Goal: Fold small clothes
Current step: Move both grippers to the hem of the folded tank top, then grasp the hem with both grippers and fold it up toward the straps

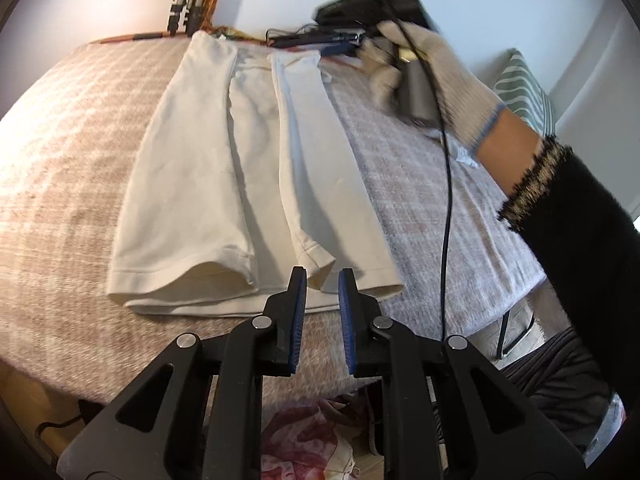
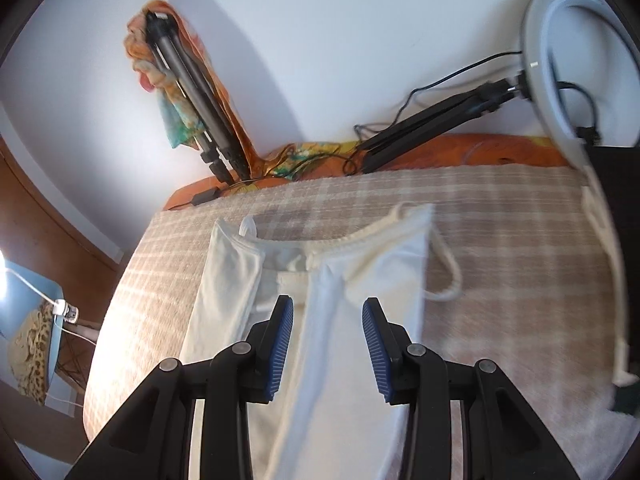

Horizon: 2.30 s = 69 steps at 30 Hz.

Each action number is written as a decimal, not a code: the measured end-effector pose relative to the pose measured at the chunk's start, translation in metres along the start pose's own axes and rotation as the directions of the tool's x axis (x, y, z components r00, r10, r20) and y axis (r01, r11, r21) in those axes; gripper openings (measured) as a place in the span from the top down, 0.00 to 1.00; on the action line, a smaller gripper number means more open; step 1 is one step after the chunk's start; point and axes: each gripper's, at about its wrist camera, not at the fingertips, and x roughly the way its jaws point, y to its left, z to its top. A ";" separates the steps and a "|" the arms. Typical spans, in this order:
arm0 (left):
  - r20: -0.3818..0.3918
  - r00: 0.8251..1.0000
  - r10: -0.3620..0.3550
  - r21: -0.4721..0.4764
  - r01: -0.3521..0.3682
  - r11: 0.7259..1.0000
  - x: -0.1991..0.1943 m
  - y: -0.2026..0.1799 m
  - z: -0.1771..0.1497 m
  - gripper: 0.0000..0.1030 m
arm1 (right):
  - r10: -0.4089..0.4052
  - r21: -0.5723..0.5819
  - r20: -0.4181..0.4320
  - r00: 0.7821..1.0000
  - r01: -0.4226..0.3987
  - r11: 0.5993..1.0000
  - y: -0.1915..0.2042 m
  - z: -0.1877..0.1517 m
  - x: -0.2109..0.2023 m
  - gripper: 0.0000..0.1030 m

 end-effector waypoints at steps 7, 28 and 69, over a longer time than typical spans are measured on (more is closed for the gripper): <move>0.053 0.999 0.012 0.014 -0.013 1.000 -0.027 0.013 0.000 0.86 | -0.013 -0.030 0.017 1.000 0.013 0.999 -0.006 -0.025 -0.061 0.63; -0.139 0.990 0.003 -0.229 -0.035 0.973 -0.020 0.127 0.027 0.58 | 0.108 -0.045 -0.257 0.960 -0.123 0.991 0.011 -0.243 -0.112 0.52; -0.046 0.997 -0.068 -0.230 0.056 0.972 -0.023 0.117 0.068 0.97 | 0.416 0.223 -0.137 0.899 -0.381 0.897 -0.036 -0.225 -0.118 0.99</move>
